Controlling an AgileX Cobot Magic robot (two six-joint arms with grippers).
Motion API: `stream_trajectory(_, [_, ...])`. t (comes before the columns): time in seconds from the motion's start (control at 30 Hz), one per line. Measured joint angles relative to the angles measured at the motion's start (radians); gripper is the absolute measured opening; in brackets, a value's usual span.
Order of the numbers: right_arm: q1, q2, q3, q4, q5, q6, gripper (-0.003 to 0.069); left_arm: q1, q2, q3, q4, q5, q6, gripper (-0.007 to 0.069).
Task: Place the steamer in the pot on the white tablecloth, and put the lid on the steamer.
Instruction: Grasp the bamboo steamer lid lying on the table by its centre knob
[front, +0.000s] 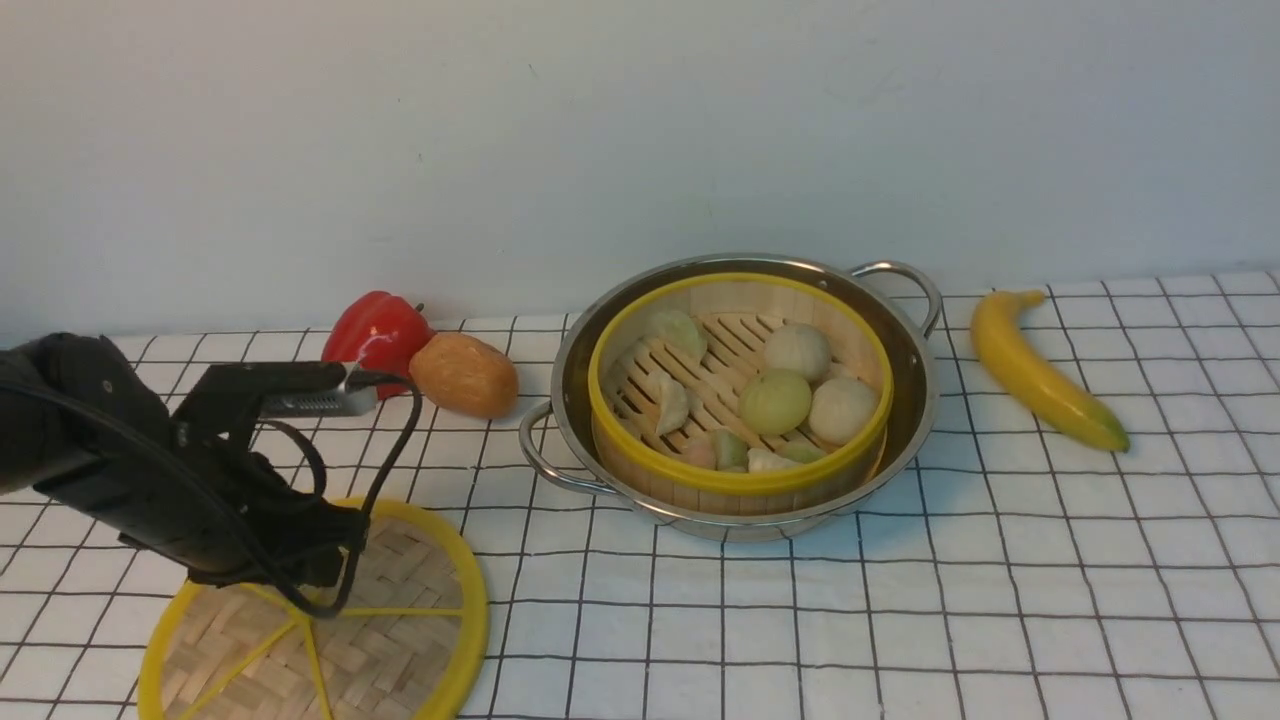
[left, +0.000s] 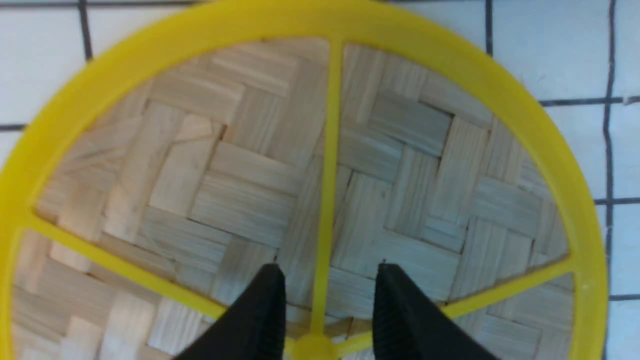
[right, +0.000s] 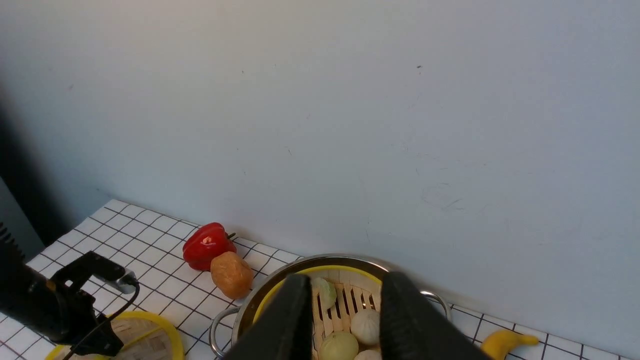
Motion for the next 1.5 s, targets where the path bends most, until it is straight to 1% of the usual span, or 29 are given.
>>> stream_trajectory(0.2, [0.000, 0.000, 0.000, 0.000, 0.000, 0.000, 0.0230, 0.000, 0.000, -0.081, 0.098, 0.178, -0.091, 0.0243])
stream_trajectory(0.3, [0.000, 0.000, 0.000, 0.000, 0.000, 0.000, 0.0235, 0.000, 0.000, -0.083, 0.130, 0.214, -0.121, 0.0243])
stream_trajectory(1.17, [0.000, 0.000, 0.000, -0.004, 0.000, 0.000, 0.0239, 0.000, 0.002, -0.083, 0.128, 0.190, -0.137, 0.0243])
stream_trajectory(1.5, [0.000, 0.000, 0.000, -0.004, 0.000, 0.000, 0.0239, 0.000, 0.082, -0.083, 0.108, 0.190, -0.137, 0.0243])
